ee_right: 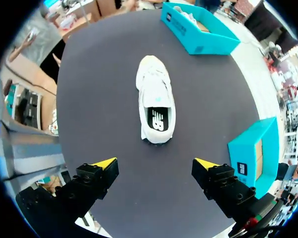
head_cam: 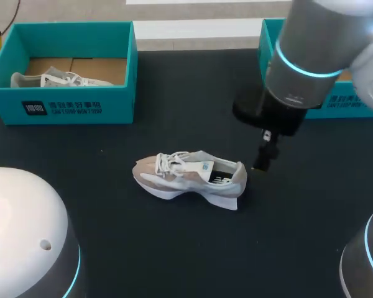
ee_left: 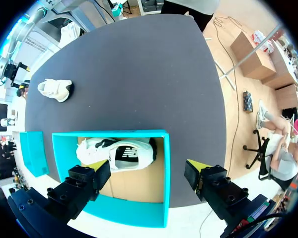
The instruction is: Take the shoe out of the shoebox, open the shoe tongue, remove and reinsert the insole, then place the shoe into the shoebox
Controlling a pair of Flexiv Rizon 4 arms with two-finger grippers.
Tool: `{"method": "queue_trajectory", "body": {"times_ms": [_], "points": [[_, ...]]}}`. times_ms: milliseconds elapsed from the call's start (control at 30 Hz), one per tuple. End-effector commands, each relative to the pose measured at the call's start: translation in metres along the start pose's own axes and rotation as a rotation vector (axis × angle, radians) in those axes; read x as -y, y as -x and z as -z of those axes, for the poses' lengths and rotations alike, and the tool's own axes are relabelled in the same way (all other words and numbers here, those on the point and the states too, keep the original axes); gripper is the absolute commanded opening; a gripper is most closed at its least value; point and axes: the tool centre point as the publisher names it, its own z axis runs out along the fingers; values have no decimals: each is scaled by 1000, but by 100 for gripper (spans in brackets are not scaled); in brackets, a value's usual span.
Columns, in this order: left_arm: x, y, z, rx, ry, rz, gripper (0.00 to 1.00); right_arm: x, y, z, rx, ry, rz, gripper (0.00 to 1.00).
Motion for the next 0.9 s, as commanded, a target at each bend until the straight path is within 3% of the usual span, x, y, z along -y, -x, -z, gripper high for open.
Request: {"method": "queue_trajectory", "body": {"times_ms": [33, 267, 433, 467, 900], "points": [[0, 0, 1, -1, -1, -1, 100, 41, 4, -4, -43, 407, 200, 100], [0, 0, 1, -1, -1, -1, 100, 56, 17, -16, -110, 476, 255, 100], [0, 0, 1, -1, -1, -1, 100, 71, 25, -33, -64, 523, 249, 100], [0, 0, 1, -1, -1, -1, 100, 74, 26, -38, -77, 484, 244, 100], [0, 0, 1, -1, -1, -1, 100, 74, 26, -38, -77, 484, 244, 100]]}}
